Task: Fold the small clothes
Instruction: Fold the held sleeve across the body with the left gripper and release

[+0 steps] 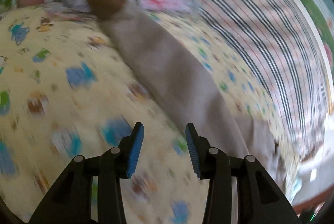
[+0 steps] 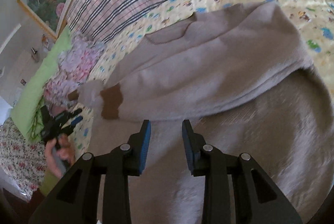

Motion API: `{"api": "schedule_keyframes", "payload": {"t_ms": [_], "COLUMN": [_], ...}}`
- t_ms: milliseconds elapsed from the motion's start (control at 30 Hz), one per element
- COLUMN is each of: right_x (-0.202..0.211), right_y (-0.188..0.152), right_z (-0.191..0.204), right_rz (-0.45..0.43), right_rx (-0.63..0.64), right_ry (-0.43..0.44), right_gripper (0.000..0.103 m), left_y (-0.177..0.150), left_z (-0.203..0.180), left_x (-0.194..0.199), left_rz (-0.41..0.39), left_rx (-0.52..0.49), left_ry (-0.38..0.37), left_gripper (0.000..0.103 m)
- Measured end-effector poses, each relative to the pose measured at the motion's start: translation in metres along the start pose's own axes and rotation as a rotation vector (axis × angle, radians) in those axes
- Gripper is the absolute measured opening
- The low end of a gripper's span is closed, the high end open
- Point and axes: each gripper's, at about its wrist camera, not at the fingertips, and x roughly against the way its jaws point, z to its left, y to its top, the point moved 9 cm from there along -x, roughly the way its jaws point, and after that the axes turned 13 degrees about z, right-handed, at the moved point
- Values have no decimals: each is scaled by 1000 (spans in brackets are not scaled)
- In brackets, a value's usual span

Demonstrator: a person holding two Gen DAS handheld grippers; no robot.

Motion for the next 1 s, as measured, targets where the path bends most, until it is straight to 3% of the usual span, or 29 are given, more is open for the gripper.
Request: {"api": "schedule_keyframes", "payload": {"t_ms": [200,333,367,433,467,500,633,767,867,1000], "right_x": [-3,-1,-1,-1,-1,0,2,7,14,31], "right_y": [-10,-12,-12,-13,-13,-14,-16,-18,-21,-25], "right_z": [16,19,19,17,16,14,4,-3,-6,-13], "right_rz": [24,29,31,33,33,32,22,6,-15,-58], "right_rx": [22,25,26,21,17,14,-13,-42,-60,-77], "right_ry": [21,19,16,11,10,6,3,18,29,31], "right_gripper": [32,32,32,32,32,32,32,32,32,32], "left_y": [75,118,125,134,137,138,127,97,57,-21], "left_z": [36,47,50,51,49,42,-6,-81,-148,-229], "left_x": [-20,-27,-28,-28,-24,-18,13,38,43,33], "left_rz": [-37,-83,-91,-105,-117,-133,-175,-173,-143,-52], "left_rx": [160,215,230,248,236,209,67,-95,-233,-413], "left_ry": [-95,-109,-101,-80,-68,-67,-91,-131,-177,-254], "left_gripper": [42,39,33,10,3,3,3,3,3,3]}}
